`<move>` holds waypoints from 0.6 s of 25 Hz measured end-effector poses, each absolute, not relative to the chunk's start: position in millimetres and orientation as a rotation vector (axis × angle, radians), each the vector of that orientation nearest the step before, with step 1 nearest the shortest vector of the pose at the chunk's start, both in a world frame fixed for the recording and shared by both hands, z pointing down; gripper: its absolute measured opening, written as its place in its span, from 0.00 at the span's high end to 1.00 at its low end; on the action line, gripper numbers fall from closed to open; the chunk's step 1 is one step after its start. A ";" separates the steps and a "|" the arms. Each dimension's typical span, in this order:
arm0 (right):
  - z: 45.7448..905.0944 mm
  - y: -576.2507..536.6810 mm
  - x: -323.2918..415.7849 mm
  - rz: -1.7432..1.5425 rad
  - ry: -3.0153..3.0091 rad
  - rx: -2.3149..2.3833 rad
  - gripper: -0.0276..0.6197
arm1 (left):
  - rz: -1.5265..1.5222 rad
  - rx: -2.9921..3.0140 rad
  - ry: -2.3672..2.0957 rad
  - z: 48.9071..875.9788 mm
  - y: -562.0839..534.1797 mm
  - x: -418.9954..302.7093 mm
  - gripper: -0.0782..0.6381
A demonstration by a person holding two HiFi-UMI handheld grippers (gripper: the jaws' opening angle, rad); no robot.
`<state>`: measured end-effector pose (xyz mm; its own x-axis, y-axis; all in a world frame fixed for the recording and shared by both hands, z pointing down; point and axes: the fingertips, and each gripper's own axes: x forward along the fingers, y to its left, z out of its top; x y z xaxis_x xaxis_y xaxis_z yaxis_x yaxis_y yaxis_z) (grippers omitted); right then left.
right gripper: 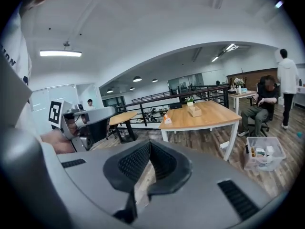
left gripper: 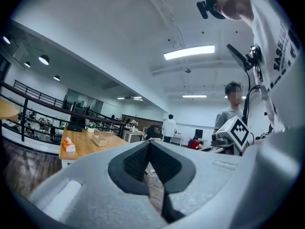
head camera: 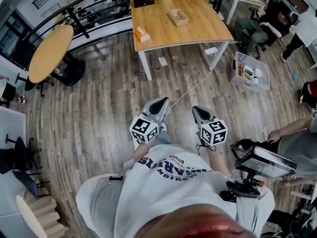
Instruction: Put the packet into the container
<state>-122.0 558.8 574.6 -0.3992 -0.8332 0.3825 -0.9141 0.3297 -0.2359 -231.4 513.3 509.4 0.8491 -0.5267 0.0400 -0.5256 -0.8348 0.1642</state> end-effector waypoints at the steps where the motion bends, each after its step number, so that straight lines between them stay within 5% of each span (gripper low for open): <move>1: 572.0 544.2 -121.8 0.616 -2.391 1.589 0.94 | -0.022 2.857 -0.817 506.3 496.4 -231.2 0.90; 15: 572.5 414.6 -122.5 0.711 -2.295 1.692 0.94 | 0.010 2.848 -0.724 519.4 357.8 -252.7 0.90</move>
